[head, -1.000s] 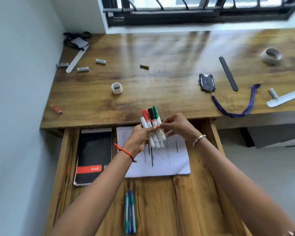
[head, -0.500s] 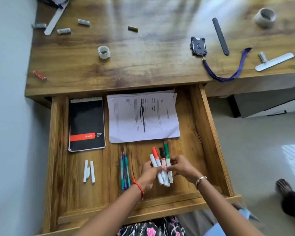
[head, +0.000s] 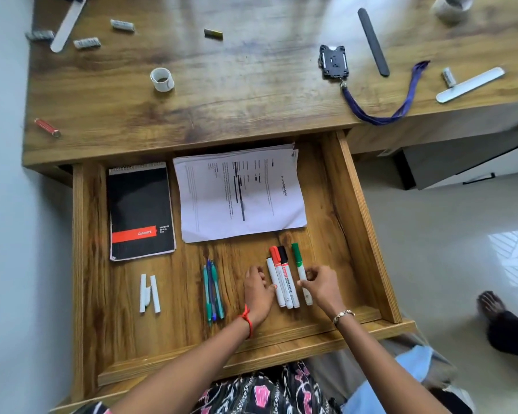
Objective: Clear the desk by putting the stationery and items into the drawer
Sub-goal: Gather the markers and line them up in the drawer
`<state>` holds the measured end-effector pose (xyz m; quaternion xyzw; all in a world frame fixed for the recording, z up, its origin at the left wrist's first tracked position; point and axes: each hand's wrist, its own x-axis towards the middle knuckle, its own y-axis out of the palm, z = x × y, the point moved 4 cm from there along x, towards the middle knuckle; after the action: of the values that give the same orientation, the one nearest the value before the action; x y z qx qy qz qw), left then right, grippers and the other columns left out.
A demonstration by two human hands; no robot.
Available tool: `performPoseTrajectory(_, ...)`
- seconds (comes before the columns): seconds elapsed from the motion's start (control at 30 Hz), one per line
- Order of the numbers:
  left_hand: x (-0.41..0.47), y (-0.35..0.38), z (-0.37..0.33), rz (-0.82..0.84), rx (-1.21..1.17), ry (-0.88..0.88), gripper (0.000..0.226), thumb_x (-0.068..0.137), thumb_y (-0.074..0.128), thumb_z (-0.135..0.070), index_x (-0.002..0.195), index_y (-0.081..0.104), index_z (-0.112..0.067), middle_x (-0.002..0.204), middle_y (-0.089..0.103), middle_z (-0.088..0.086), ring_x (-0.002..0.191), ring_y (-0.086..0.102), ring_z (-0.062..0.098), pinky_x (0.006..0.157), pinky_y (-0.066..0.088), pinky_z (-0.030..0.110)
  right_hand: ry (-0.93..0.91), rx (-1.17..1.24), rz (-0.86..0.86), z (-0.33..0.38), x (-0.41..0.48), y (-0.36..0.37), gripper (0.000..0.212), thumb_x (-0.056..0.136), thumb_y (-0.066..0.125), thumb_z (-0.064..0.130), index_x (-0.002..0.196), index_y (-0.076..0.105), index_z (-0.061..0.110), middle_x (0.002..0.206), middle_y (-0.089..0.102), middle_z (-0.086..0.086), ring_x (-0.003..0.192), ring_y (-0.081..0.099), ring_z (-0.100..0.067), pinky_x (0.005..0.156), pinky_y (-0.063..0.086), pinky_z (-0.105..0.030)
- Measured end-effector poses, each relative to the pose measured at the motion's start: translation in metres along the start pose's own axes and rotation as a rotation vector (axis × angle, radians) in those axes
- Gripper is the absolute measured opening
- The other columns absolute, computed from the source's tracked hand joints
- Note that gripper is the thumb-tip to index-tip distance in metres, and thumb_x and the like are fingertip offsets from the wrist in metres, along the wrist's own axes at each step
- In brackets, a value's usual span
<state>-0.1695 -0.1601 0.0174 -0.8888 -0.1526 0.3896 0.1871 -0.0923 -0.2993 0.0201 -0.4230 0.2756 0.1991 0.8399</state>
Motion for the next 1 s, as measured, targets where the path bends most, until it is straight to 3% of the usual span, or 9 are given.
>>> performPoseTrajectory(0.1, -0.003, 0.0, -0.003, -0.008, 0.028, 0.027, 0.048, 0.082, 0.063, -0.002, 0.125, 0.041, -0.003, 0.123, 0.047, 0.012, 0.108, 0.05, 0.02, 0.094, 0.045, 0.027, -0.02, -0.075, 0.005, -0.002, -0.003, 0.0, 0.039, 0.077, 0.073, 0.008, 0.114, 0.062, 0.001, 0.097, 0.066, -0.009, 0.078, 0.055, -0.01, 0.055, 0.037, -0.007)
performPoseTrajectory(0.23, -0.004, -0.004, -0.003, 0.038, 0.035, 0.07, 0.047, 0.084, 0.063, -0.005, 0.126, 0.041, -0.004, 0.127, 0.045, 0.011, 0.115, 0.048, 0.023, 0.096, 0.044, 0.028, -0.105, -0.107, 0.039, 0.002, -0.01, 0.003, 0.043, 0.082, 0.068, 0.009, 0.123, 0.056, 0.006, 0.09, 0.06, -0.003, 0.076, 0.056, -0.01, 0.056, 0.042, -0.01)
performPoseTrajectory(0.37, -0.008, -0.017, 0.001, 0.052, 0.092, 0.168, 0.047, 0.085, 0.063, -0.01, 0.127, 0.041, -0.006, 0.13, 0.043, 0.008, 0.12, 0.045, 0.02, 0.102, 0.042, 0.031, -0.155, -0.126, -0.03, 0.002, -0.016, 0.004, 0.039, 0.086, 0.063, 0.016, 0.124, 0.054, 0.008, 0.098, 0.061, -0.006, 0.084, 0.055, -0.012, 0.072, 0.047, -0.021)
performPoseTrajectory(0.47, -0.016, -0.033, 0.008, 0.067, 0.139, 0.27, 0.045, 0.088, 0.06, -0.014, 0.129, 0.041, -0.009, 0.134, 0.041, 0.004, 0.126, 0.04, 0.016, 0.106, 0.035, 0.025, -0.232, -0.15, -0.053, 0.001, -0.03, 0.008, 0.036, 0.09, 0.058, 0.016, 0.124, 0.051, 0.007, 0.099, 0.054, -0.002, 0.092, 0.052, -0.013, 0.084, 0.049, -0.028)
performPoseTrajectory(0.57, -0.025, -0.051, 0.018, 0.111, 0.236, 0.364, 0.038, 0.09, 0.056, -0.016, 0.126, 0.043, -0.01, 0.133, 0.039, 0.002, 0.128, 0.037, 0.014, 0.102, 0.027, 0.017, -0.335, -0.179, -0.093, 0.0, -0.047, 0.013, 0.037, 0.091, 0.055, 0.014, 0.126, 0.047, 0.004, 0.116, 0.055, -0.01, 0.109, 0.052, -0.021, 0.098, 0.043, -0.031)
performPoseTrajectory(0.73, -0.042, -0.08, 0.045, 0.184, 0.399, 0.403, 0.032, 0.09, 0.055, -0.017, 0.12, 0.048, -0.009, 0.128, 0.045, 0.004, 0.127, 0.038, 0.017, 0.106, 0.03, 0.028, -0.468, -0.185, -0.222, 0.0, -0.073, 0.021, 0.041, 0.089, 0.058, 0.01, 0.126, 0.046, 0.0, 0.117, 0.056, -0.016, 0.108, 0.055, -0.025, 0.093, 0.038, -0.023)
performPoseTrajectory(0.83, -0.056, -0.093, 0.06, 0.168, 0.482, 0.425, 0.032, 0.092, 0.052, -0.024, 0.12, 0.047, -0.009, 0.127, 0.046, 0.004, 0.123, 0.04, 0.016, 0.104, 0.034, 0.026, -0.572, -0.264, -0.199, -0.003, -0.088, 0.03, 0.043, 0.09, 0.057, 0.021, 0.126, 0.046, 0.0, 0.114, 0.058, -0.016, 0.104, 0.058, -0.025, 0.093, 0.044, -0.027)
performPoseTrajectory(1.0, -0.092, -0.092, 0.077, 0.139, 0.613, 0.445, 0.067, 0.089, 0.031, -0.057, 0.138, 0.032, -0.011, 0.144, 0.037, 0.005, 0.131, 0.037, 0.015, 0.108, 0.033, 0.032, -0.748, -0.404, -0.159, -0.002, -0.101, 0.035, 0.057, 0.093, 0.033, 0.051, 0.118, 0.051, 0.003, 0.101, 0.063, -0.013, 0.09, 0.062, -0.022, 0.081, 0.055, -0.035)
